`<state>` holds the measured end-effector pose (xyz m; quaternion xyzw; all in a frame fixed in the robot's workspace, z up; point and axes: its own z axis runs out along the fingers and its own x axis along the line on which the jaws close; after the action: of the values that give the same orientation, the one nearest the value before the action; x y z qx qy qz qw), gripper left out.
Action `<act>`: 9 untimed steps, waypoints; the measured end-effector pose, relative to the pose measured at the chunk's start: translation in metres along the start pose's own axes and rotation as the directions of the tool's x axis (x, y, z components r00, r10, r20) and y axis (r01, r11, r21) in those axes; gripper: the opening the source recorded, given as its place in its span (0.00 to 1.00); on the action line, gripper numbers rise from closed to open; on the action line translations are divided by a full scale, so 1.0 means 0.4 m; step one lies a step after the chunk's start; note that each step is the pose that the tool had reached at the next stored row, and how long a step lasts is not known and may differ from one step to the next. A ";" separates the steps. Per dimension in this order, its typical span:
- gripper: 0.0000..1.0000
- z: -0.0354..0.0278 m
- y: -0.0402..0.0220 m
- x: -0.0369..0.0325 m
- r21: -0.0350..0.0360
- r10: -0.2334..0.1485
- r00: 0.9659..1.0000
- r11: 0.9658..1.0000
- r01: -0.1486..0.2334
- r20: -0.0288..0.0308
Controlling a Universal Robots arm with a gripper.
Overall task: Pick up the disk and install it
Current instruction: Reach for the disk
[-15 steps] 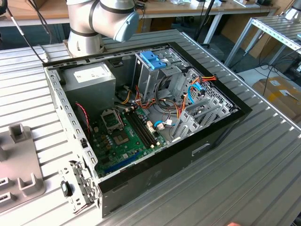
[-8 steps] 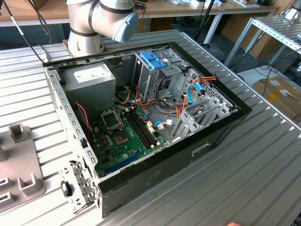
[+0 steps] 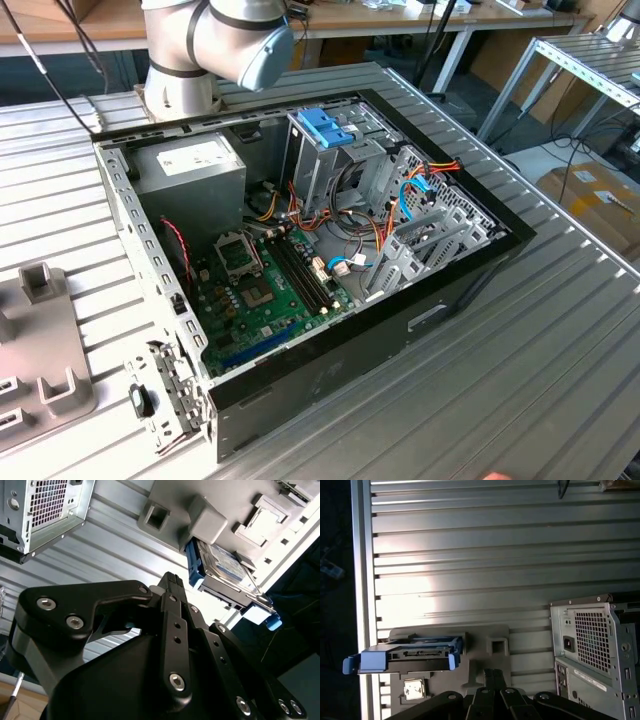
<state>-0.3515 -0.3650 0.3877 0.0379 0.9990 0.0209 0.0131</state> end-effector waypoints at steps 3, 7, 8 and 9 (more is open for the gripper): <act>0.11 0.000 0.001 0.015 0.000 0.000 1.000 1.000 0.000 0.000; 0.11 0.000 0.001 0.032 0.000 0.000 1.000 1.000 0.000 0.000; 0.11 0.000 0.001 0.034 0.000 0.000 1.000 1.000 0.000 0.000; 0.11 0.000 0.001 0.036 0.000 0.000 1.000 1.000 0.000 0.000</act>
<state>-0.3656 -0.3633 0.3873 0.0379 0.9990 0.0206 0.0131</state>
